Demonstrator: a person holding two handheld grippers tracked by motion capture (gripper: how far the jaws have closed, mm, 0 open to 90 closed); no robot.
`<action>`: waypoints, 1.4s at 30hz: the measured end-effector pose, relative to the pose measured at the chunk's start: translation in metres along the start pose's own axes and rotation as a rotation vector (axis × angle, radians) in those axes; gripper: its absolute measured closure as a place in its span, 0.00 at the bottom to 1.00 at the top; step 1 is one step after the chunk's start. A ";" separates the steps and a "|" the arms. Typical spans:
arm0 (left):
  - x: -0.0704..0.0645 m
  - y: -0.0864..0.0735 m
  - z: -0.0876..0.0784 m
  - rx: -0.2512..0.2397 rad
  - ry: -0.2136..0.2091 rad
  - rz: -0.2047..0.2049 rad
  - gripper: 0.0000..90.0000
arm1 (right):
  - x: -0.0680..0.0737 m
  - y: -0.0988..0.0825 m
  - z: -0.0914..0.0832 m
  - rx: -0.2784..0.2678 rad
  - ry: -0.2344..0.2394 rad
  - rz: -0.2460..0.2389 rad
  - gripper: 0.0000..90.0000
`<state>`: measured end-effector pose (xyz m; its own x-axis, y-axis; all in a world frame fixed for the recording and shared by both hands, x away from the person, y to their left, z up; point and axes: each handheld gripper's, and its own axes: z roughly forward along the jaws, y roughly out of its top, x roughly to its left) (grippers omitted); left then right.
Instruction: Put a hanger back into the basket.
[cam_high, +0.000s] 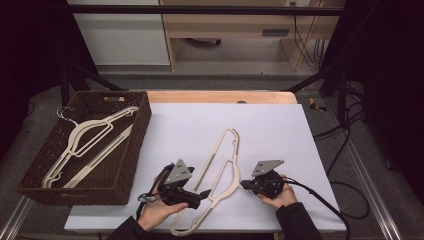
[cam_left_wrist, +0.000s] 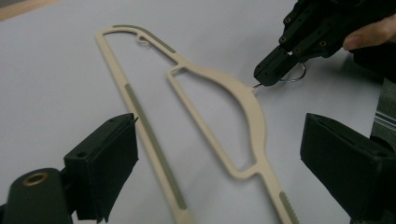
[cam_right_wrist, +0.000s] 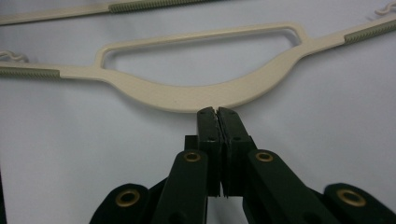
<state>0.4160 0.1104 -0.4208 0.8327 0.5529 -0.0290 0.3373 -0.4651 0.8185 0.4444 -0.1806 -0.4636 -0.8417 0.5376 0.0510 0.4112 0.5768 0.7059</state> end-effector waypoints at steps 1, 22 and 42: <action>0.000 0.000 0.000 0.000 0.000 0.000 0.14 | 0.001 0.001 -0.001 0.000 -0.005 0.005 0.99; -0.029 0.012 0.083 0.262 -0.090 0.093 0.57 | 0.007 0.014 -0.014 -0.018 -0.006 -0.008 0.99; -0.032 0.015 0.085 0.298 -0.073 0.068 0.80 | 0.011 0.018 -0.018 0.004 -0.020 -0.014 0.99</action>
<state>0.4316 0.0273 -0.4564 0.8834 0.4677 -0.0297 0.3847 -0.6876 0.6158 0.4365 -0.1759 -0.4376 -0.8402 0.5417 0.0264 0.4005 0.5869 0.7037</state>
